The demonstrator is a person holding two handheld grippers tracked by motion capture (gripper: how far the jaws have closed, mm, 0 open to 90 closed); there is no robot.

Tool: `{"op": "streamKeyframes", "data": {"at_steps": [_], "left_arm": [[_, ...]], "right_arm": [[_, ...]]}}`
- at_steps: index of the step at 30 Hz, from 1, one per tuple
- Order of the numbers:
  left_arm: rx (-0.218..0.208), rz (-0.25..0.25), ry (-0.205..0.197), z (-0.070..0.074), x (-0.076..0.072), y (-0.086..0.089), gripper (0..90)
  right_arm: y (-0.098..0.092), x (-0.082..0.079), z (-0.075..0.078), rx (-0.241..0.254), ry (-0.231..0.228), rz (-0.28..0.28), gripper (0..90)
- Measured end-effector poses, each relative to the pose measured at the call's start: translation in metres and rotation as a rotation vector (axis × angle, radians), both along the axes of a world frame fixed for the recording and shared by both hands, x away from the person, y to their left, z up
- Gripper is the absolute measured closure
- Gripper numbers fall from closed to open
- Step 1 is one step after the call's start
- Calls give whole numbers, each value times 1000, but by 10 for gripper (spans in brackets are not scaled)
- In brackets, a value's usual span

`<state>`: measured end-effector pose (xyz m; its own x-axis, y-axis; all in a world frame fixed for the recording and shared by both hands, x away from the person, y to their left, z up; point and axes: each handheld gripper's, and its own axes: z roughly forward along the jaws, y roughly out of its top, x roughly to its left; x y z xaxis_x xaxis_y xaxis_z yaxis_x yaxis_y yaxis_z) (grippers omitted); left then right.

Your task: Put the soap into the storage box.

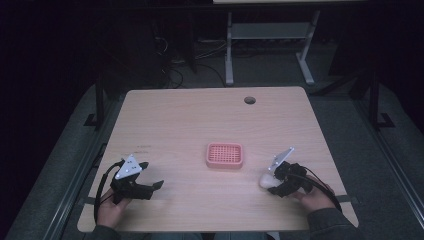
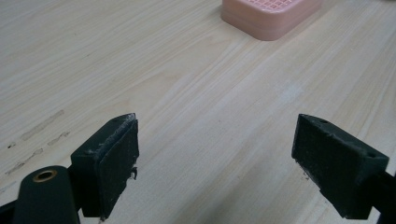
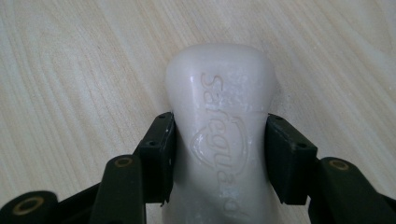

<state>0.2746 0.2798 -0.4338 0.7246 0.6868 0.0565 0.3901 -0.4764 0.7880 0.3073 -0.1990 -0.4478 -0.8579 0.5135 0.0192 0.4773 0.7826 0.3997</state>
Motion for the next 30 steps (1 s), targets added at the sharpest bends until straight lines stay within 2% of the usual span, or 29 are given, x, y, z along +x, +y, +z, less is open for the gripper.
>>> {"op": "streamKeyframes", "data": {"at_steps": [4, 7, 23, 27, 30], "left_arm": [[-1, 0, -1, 0, 0, 0, 145], [-2, 0, -2, 0, 0, 0, 145], [-4, 2, -4, 1, 0, 1, 145], [-2, 1, -5, 1, 0, 1, 145], [-2, 0, -4, 1, 0, 1, 145]], "right_arm": [[-3, 0, -1, 24, 3, -9, 481], [-3, -1, -1, 19, -7, -2, 484], [0, -5, 1, 0, -1, 21, 488], [0, -6, 6, 13, -12, 19, 489], [2, -7, 9, -1, -20, 33, 489]]}}
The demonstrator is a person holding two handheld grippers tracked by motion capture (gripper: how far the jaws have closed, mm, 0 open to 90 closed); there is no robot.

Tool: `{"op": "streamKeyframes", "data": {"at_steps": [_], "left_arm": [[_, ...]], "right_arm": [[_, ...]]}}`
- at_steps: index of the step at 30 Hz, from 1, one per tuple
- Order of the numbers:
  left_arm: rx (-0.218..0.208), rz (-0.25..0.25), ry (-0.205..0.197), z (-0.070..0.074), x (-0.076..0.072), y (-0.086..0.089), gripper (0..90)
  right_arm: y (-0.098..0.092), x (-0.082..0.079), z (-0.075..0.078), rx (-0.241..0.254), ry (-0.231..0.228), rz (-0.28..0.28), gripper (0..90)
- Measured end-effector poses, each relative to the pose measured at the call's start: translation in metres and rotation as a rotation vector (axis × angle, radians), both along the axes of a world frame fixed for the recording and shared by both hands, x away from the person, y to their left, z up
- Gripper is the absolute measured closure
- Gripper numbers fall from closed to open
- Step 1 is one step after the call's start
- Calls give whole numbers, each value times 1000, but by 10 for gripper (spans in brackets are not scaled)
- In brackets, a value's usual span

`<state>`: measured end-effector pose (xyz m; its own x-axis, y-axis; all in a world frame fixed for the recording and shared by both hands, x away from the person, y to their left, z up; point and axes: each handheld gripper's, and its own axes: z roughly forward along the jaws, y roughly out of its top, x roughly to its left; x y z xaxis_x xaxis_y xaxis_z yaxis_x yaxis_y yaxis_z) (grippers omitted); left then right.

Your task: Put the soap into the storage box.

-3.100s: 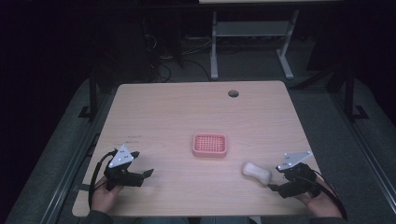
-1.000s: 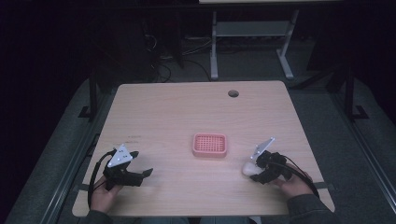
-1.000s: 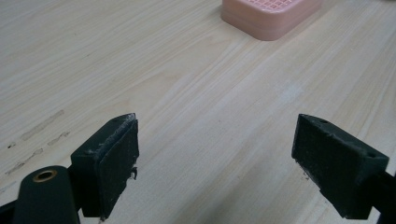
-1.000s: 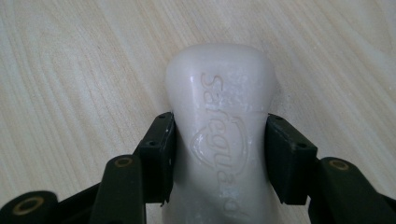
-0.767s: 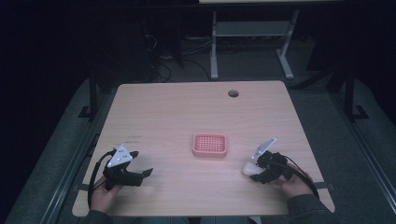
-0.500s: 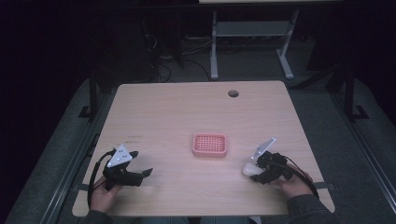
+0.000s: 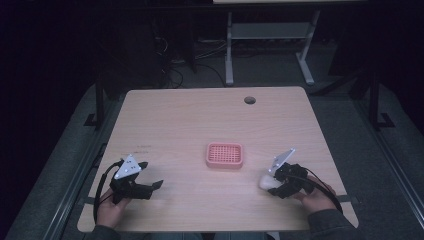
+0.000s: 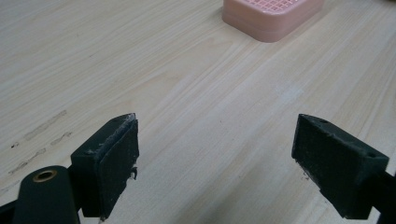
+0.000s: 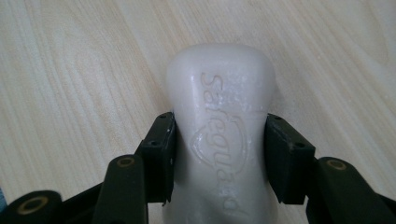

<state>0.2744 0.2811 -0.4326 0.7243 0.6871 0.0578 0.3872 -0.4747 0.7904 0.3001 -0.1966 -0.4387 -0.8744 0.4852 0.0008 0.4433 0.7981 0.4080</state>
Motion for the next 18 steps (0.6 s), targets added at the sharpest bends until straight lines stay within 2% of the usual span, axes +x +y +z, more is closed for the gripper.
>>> {"op": "streamKeyframes", "data": {"at_steps": [9, 18], "left_arm": [[3, -2, -1, 0, 0, 1, 145], [-9, 5, 0, 0, 0, 0, 145]], "right_arm": [[4, 3, 13, 7, -8, 18, 489], [11, 11, 28, 9, -39, 39, 489]]}}
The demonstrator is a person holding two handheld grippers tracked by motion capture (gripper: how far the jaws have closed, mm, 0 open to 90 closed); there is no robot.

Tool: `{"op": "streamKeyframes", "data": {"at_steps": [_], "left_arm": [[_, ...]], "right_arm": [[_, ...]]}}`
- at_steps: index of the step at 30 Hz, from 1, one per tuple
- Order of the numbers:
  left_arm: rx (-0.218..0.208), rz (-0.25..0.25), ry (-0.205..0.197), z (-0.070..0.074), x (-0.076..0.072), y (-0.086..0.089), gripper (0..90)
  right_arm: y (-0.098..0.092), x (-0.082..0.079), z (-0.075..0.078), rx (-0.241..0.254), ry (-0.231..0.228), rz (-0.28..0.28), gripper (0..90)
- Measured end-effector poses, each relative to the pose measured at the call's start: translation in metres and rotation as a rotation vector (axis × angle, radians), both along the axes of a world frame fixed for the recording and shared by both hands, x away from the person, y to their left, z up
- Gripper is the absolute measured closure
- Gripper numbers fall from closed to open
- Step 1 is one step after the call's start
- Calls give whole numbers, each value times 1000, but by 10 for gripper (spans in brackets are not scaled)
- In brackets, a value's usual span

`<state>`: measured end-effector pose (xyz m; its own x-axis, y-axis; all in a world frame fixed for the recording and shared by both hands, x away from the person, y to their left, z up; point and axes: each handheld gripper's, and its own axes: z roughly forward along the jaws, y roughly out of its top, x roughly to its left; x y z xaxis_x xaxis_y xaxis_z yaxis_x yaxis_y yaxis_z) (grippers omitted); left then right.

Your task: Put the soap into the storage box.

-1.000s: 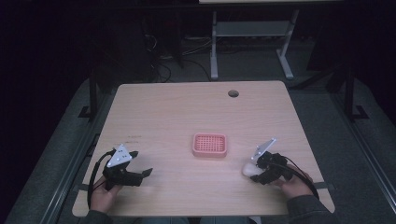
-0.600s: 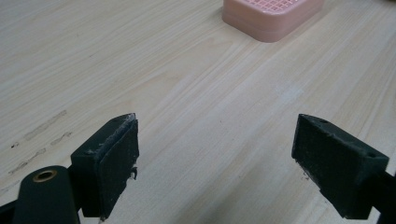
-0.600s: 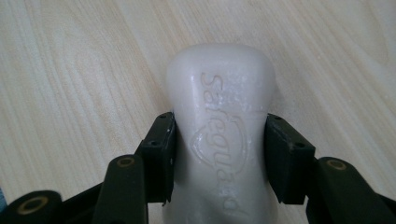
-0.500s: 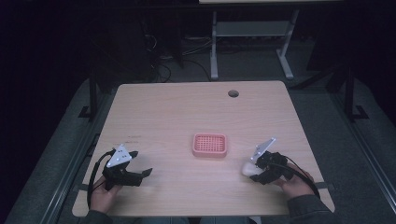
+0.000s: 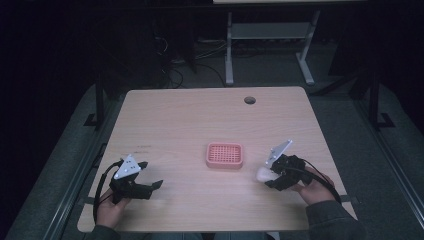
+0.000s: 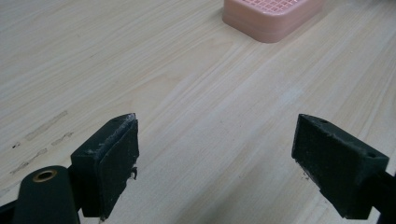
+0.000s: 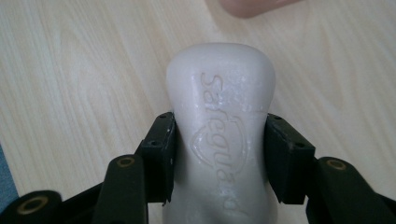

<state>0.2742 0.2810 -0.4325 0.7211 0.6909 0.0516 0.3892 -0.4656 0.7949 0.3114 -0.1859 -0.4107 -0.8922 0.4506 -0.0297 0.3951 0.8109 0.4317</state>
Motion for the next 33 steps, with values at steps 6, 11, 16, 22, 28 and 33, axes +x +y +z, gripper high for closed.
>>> {"op": "streamKeyframes", "data": {"at_steps": [6, 11, 16, 22, 28, 33], "left_arm": [[7, -6, -5, 0, 1, 0, 145], [6, -4, -4, 0, 1, 0, 145], [7, -5, -5, 0, 1, 0, 145], [3, -2, -3, 0, 1, 0, 145], [2, -2, -3, 0, 1, 0, 145], [2, -3, -2, 0, 1, 0, 145]], "right_arm": [[6, 9, 8, 8, -7, 12, 489], [10, 13, 8, 10, -4, 20, 488], [15, 17, 11, 7, -10, 31, 488], [19, 22, 14, 16, -11, 38, 488], [25, 27, 18, 14, -14, 50, 488], [31, 32, 22, 20, -17, 63, 488]]}}
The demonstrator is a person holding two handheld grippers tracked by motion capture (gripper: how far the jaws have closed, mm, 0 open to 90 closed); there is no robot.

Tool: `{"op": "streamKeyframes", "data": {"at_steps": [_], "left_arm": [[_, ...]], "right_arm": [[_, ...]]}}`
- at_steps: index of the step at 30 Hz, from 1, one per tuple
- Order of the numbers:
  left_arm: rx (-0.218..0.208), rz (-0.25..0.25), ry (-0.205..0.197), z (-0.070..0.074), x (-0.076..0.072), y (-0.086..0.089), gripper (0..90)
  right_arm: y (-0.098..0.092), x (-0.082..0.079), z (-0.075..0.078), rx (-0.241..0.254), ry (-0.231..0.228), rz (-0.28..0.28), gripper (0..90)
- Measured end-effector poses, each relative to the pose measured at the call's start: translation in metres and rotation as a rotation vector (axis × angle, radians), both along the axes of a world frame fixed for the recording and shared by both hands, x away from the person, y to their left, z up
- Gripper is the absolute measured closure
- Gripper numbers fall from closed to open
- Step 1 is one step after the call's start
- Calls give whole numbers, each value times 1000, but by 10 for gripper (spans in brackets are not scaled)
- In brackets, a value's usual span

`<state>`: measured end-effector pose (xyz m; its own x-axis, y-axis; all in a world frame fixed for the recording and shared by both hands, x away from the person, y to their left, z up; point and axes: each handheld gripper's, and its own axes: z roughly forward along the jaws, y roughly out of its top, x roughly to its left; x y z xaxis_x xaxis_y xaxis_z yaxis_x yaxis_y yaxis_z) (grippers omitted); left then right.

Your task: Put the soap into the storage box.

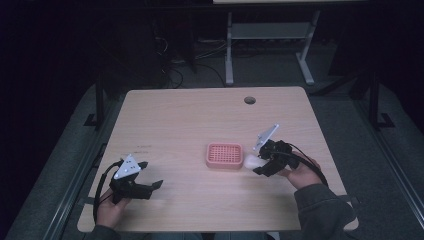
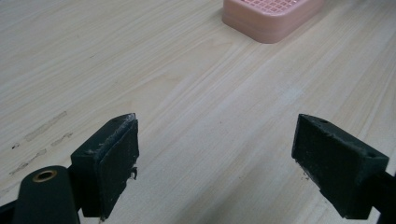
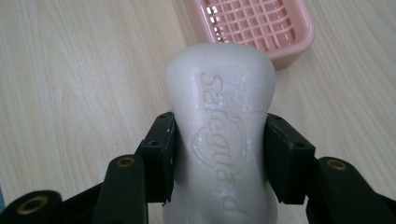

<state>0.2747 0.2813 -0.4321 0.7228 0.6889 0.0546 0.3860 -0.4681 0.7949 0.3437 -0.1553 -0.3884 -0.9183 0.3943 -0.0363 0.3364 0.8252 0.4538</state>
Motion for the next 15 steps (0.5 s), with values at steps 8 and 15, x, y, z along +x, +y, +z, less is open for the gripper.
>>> {"op": "streamKeyframes", "data": {"at_steps": [8, 15], "left_arm": [[-2, 1, 0, 0, 0, 0, 145], [-3, 2, 2, 0, 0, 1, 145]], "right_arm": [[8, 7, 4, -6, -7, 17, 488], [14, 12, 5, 7, -7, 25, 488]]}}
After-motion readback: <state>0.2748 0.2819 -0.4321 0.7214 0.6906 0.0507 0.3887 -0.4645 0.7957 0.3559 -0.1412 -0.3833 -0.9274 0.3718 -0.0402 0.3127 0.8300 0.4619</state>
